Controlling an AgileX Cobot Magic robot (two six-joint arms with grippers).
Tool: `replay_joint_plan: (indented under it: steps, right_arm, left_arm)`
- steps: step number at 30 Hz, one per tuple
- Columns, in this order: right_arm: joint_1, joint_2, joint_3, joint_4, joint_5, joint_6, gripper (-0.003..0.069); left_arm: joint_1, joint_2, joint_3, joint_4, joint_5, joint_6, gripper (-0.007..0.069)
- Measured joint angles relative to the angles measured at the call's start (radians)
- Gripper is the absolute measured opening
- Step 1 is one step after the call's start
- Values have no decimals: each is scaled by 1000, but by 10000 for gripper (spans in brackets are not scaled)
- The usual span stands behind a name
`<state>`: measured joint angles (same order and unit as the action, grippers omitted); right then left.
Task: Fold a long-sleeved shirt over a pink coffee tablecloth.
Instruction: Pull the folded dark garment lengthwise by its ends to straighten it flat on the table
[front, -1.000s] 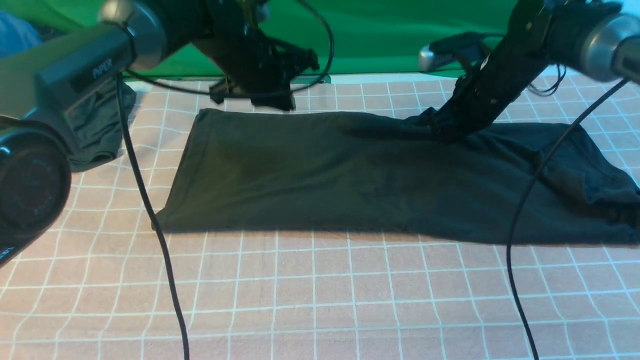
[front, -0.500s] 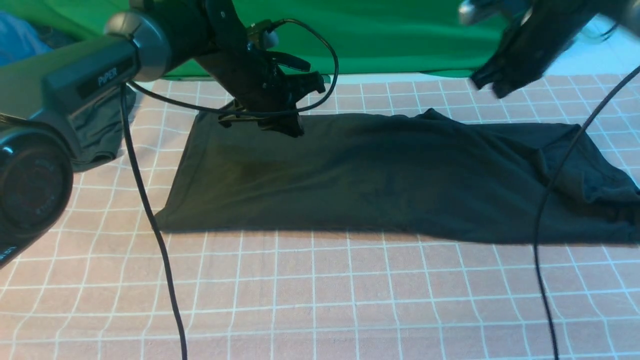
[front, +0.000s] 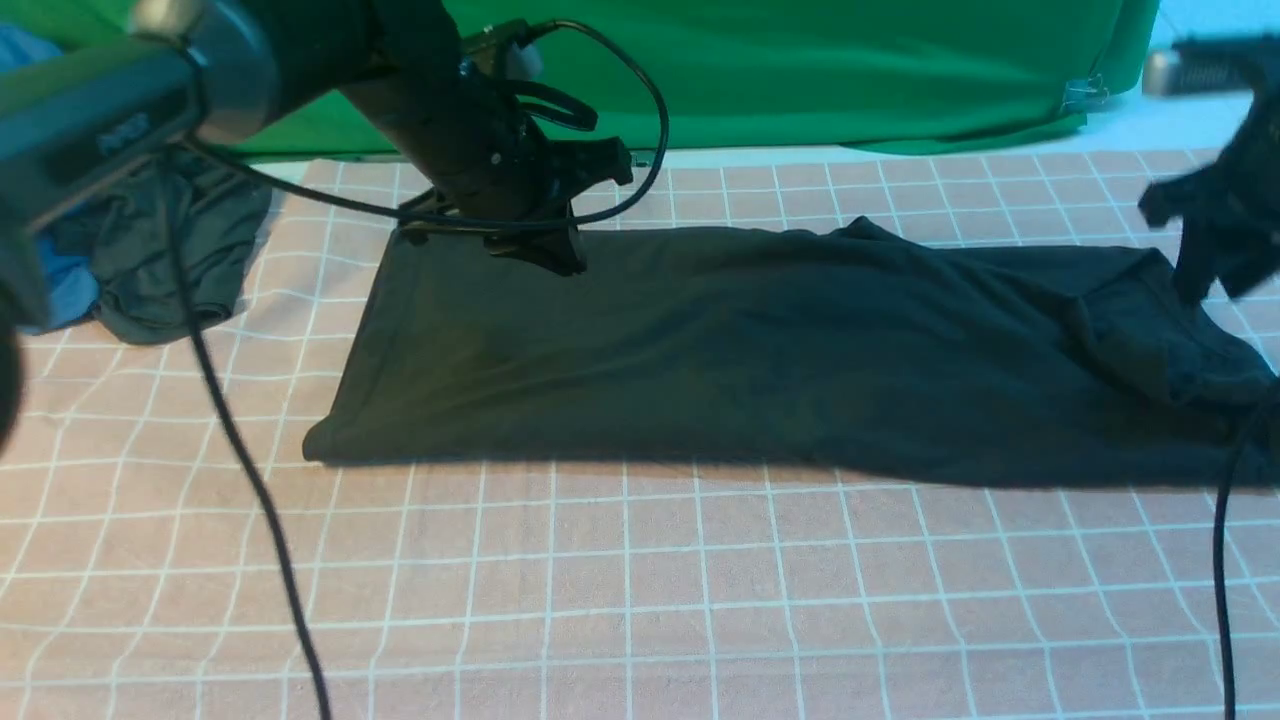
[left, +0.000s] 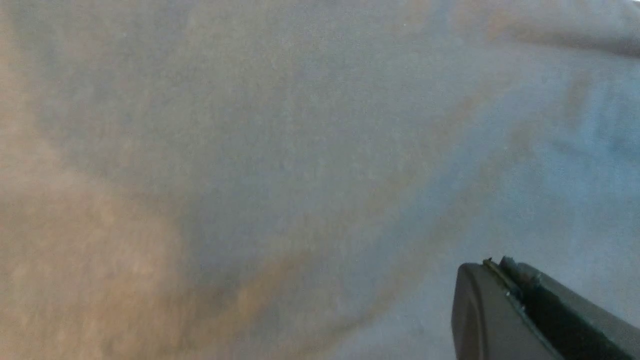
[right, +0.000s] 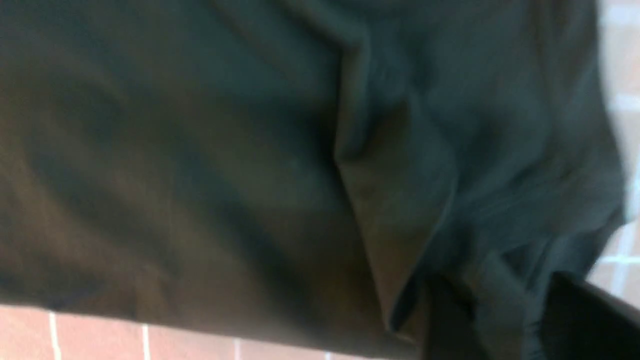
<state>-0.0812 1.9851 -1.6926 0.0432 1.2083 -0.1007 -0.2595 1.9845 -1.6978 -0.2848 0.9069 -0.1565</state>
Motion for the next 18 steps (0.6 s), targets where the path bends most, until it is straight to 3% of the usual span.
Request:
replay_joint_plan:
  steps: [11, 14, 16, 18]
  right_arm:
    - [0, 130, 14, 49, -58, 6, 372]
    - [0, 137, 14, 76, -72, -12, 273]
    - [0, 134, 14, 87, -88, -29, 140]
    - [0, 131, 9, 92, -94, -40, 64]
  left_arm:
    - [0, -161, 213, 4, -80, 18, 13]
    - [0, -172, 226, 11, -87, 18, 13]
    - [0, -172, 229, 12, -90, 18, 13]
    - [0, -172, 229, 12, -90, 18, 13]
